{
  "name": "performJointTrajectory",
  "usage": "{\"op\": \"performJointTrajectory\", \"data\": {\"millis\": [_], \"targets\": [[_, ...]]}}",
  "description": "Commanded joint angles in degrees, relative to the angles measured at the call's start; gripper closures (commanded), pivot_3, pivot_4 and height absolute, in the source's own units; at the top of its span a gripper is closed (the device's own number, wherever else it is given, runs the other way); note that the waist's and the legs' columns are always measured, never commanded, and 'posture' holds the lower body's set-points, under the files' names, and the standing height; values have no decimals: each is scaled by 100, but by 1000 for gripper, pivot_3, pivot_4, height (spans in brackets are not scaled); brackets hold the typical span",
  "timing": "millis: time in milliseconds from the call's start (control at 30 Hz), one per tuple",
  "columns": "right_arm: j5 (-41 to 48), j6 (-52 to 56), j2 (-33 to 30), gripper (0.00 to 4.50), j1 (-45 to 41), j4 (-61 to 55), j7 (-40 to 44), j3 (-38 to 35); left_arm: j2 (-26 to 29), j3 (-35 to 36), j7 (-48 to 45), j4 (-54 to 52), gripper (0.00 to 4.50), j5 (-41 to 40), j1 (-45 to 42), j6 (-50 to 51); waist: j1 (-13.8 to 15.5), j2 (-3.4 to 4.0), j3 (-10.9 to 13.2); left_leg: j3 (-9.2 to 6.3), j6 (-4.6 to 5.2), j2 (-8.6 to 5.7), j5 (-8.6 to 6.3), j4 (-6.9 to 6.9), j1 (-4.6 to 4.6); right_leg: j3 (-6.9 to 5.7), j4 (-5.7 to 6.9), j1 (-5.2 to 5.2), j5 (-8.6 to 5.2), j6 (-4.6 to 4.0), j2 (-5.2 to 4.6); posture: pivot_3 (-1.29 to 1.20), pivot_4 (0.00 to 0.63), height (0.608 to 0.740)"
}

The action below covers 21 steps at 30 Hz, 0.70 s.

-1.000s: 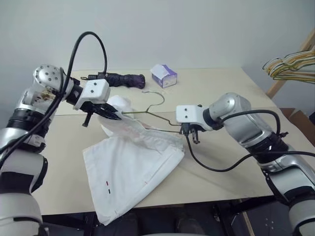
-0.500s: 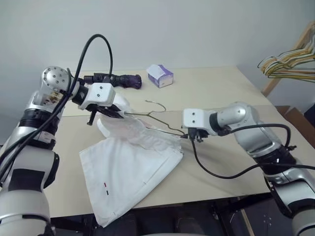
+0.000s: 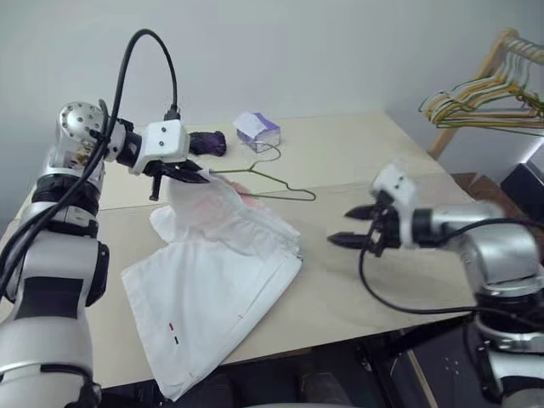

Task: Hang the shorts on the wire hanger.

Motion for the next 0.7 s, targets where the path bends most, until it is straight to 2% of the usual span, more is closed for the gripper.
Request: {"op": "performJointTrajectory", "data": {"millis": [33,200,300,433,633,667,700], "targets": [[251,154,402,51,3,-90,-539,-39,30,235,-36,4,4500,6,-250,-46,-69,1,1,-9,0,-1,0,-1,-3,0,0,-2,0,1,-1,-148,0,740],[155,85,1067,51,-60,477,-1288,326,54,312,-124,-84,4500,34,-227,13,-122,-1,0,-38,3,-10,-1,1,-9,0,-4,-2,0,9,-11,-128,0,740],[189,29,1179,597,-105,765,-1433,501,67,374,-176,-148,4500,34,-219,43,-116,-1,0,-40,3,-10,-1,1,-7,0,1,-2,0,9,-11,-116,0,740],[210,-175,1201,2026,-116,983,-1487,740,83,455,-182,-184,4500,55,-230,98,-98,-1,0,-42,3,-11,-2,1,-8,0,-3,-2,0,11,-12,-106,0,740],[249,-455,1266,4173,-169,1158,-1692,634,140,559,-278,-297,4500,-12,-136,182,-92,-1,0,-44,3,-11,-1,2,-7,0,-1,-1,1,12,-12,-95,0,740],[249,-485,1243,4472,-160,1147,-1696,654,158,570,-342,-317,4500,-37,-109,207,-90,-1,0,-44,3,-11,-1,2,-8,0,-1,-1,1,12,-12,-93,0,740],[250,-503,1222,4472,-152,1141,-1697,675,170,579,-386,-335,4500,-49,-88,223,-89,-1,0,-45,3,-11,-1,2,-8,0,-1,-2,1,12,-12,-92,0,740]]}}
